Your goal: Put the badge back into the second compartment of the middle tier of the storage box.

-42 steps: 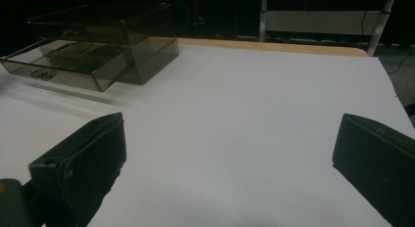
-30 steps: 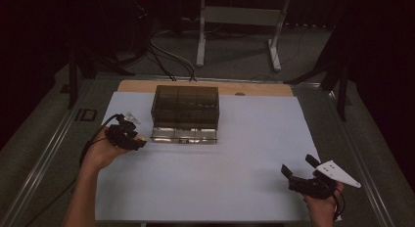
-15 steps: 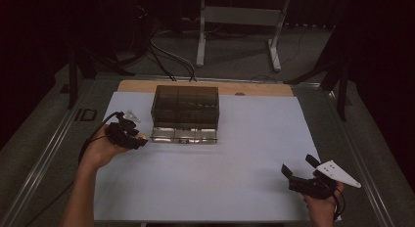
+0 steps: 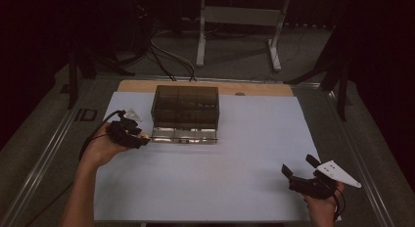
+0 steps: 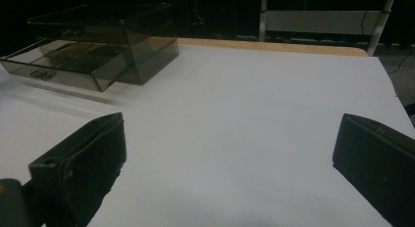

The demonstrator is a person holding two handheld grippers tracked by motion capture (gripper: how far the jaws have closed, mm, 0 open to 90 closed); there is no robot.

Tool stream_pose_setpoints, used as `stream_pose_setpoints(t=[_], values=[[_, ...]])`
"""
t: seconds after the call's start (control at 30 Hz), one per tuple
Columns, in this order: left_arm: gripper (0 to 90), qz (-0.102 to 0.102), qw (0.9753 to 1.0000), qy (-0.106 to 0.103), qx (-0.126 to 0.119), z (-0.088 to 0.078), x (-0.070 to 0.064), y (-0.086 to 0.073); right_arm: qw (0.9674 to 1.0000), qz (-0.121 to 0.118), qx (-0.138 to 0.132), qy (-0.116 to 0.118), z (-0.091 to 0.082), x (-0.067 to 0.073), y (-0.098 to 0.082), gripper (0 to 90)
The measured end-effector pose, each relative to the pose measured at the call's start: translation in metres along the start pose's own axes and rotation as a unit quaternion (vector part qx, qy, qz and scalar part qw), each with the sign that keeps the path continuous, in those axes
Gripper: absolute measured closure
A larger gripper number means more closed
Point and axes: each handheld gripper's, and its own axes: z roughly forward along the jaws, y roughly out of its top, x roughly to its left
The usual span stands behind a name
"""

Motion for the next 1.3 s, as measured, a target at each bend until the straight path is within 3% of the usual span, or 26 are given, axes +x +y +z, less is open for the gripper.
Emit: stream_pose_setpoints(t=[1.3], values=[[48.8,0.024,0.9996,-0.009,-0.007,0.005,-0.010,0.021,1.0000,0.000,0.002,0.002,0.001,0.000,0.000,0.0]])
